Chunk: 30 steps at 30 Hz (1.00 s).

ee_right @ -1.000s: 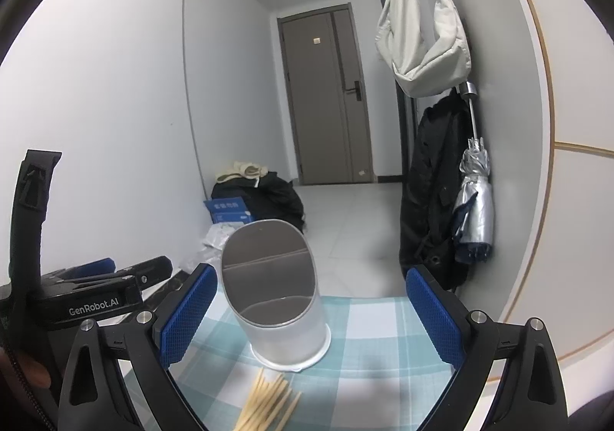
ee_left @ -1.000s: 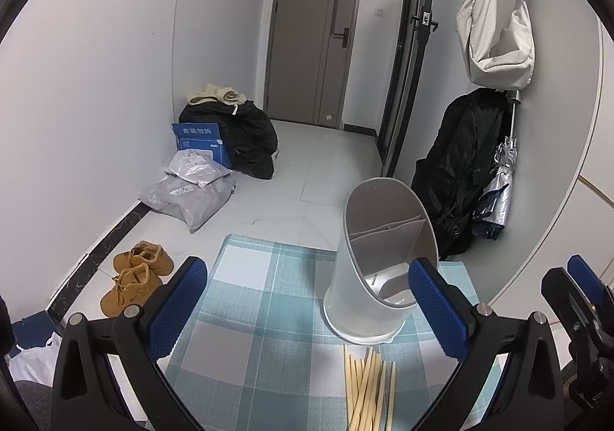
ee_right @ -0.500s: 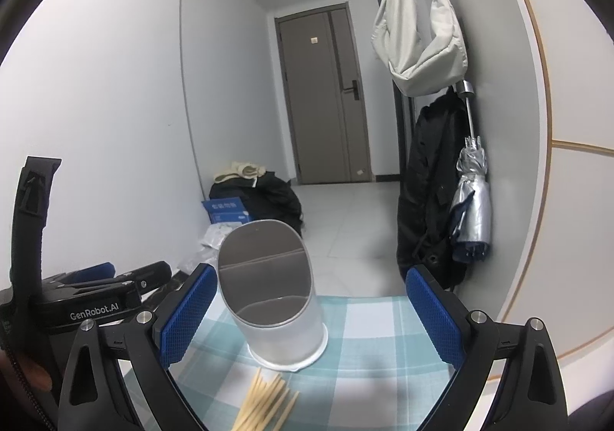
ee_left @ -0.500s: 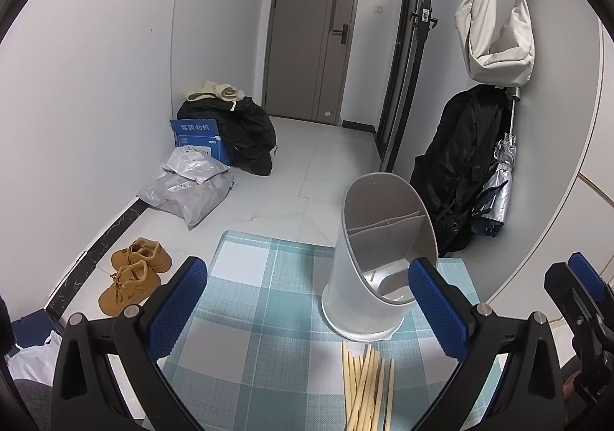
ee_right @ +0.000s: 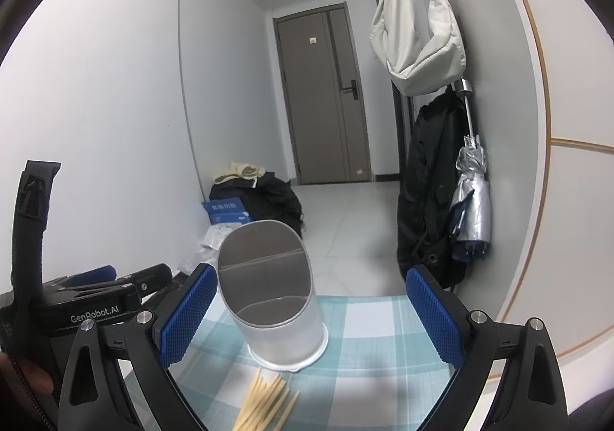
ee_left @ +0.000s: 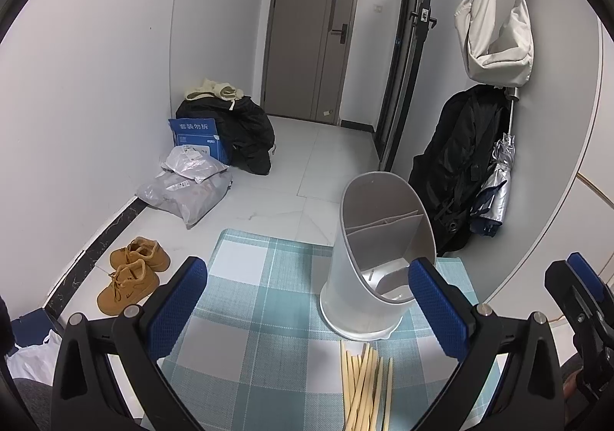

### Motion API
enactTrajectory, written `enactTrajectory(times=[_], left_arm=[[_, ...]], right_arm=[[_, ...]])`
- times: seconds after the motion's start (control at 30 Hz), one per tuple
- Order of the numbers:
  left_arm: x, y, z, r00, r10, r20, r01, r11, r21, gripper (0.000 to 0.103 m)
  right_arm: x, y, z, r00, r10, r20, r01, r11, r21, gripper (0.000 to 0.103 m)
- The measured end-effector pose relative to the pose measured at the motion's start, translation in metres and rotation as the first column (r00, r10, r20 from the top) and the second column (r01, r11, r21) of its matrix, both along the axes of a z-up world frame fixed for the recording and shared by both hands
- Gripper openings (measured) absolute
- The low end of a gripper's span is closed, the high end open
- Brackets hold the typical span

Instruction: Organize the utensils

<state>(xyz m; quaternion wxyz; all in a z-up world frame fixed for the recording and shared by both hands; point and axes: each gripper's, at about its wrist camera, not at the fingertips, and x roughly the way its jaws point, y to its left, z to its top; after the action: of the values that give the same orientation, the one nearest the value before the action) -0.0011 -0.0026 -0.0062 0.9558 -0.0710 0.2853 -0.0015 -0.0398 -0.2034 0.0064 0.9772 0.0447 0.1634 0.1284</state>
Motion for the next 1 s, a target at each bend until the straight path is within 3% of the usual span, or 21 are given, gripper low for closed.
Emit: enactTrajectory(times=[0.7,1.0], left_arm=[[0.004,0.003,0.001,1.000,0.004,-0.012,-0.005,1.000,-0.013,0.102],[0.014,0.017,-0.006,0.997,0.034,-0.071,-0.036,0.999,-0.033,0.102]], right_arm=[[0.001,0.003,-0.002,0.999,0.035,-0.027,-0.035,0.999,0.008,0.100],[0.018,0.012,-0.021,0.976,0.075,-0.205,-0.081,0.996,-0.023,0.096]])
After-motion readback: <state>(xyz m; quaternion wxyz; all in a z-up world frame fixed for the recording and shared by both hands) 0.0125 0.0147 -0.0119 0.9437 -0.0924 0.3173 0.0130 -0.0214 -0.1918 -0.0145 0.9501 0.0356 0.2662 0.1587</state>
